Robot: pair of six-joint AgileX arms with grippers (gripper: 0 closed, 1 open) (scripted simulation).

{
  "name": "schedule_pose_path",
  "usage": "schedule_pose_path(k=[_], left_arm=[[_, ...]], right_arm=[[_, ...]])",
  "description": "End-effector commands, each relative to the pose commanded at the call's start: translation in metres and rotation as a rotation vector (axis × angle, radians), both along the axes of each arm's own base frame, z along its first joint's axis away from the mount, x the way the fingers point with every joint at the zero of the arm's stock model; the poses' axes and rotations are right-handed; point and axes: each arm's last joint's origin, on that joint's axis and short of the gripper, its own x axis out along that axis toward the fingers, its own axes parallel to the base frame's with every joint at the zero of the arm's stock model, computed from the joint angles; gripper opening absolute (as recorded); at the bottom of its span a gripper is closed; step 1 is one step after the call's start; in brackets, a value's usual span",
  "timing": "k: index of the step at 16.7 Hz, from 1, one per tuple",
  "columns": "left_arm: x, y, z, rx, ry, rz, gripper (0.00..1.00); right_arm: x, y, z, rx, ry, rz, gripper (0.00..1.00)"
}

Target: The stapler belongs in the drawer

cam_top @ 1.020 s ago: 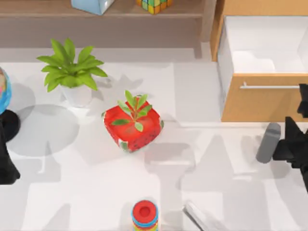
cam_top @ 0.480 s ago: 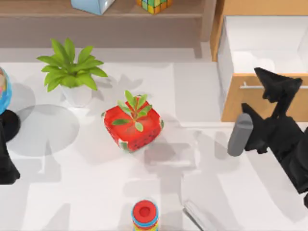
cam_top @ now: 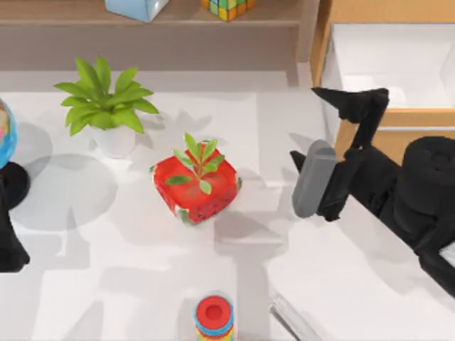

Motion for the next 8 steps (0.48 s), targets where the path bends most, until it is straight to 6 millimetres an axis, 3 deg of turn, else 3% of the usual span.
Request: schedule_pose_path(k=[5,8], left_arm=[[0.000,0.000,0.000,0.000,0.000,0.000,1.00],[0.000,0.000,0.000,0.000,0.000,0.000,1.00]], right_arm=[[0.008,0.028,0.020,0.069,0.186,0.070,1.00],[0.006,0.040,0.019,0.088,0.416,0.075,1.00]])
